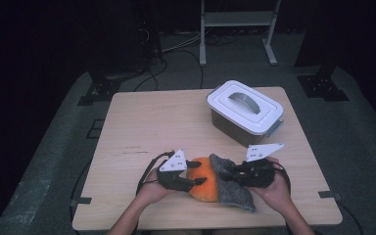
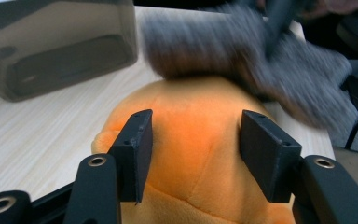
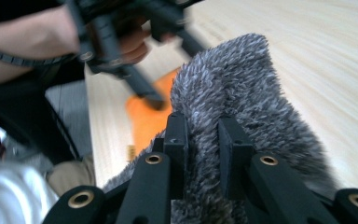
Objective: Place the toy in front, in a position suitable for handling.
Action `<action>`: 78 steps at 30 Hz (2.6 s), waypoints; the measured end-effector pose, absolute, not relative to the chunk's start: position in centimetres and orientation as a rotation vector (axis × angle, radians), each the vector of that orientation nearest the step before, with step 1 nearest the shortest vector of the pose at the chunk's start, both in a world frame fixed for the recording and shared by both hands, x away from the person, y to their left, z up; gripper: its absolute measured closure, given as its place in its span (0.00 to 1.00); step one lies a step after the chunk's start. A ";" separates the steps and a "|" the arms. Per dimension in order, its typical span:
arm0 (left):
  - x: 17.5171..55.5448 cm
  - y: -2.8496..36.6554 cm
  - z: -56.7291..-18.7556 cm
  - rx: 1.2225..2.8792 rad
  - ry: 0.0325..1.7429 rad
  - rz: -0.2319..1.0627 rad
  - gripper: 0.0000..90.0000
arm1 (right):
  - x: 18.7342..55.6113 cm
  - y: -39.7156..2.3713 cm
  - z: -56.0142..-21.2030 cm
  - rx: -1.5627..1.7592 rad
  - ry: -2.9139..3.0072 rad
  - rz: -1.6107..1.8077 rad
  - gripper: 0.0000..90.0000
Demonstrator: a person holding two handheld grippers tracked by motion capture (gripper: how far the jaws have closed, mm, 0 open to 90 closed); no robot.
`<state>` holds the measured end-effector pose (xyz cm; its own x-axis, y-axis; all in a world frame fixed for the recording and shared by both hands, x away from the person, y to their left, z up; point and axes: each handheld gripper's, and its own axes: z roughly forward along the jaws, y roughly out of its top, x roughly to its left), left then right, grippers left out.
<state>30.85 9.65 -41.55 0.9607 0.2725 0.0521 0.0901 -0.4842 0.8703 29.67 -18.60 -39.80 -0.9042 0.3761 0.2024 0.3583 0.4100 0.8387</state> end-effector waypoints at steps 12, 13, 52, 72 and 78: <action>31.2 10.9 -41.1 2.071 0.237 0.157 0.53 | 31.0 -20.2 -41.6 0.811 2.613 1.506 0.83; 31.2 10.8 -41.2 2.066 0.243 0.154 0.53 | 31.0 -20.2 -41.6 0.811 2.613 1.506 0.83; 31.7 10.5 -41.8 2.038 0.328 0.146 0.52 | 29.4 -19.5 -40.6 0.730 2.623 1.492 0.83; 30.3 9.1 -41.5 2.078 0.199 0.166 0.50 | 29.3 -17.5 -38.8 0.656 2.608 1.490 0.83; 30.6 9.5 -41.5 2.090 0.223 0.185 0.49 | 30.1 -18.4 -39.6 0.691 2.631 1.438 0.82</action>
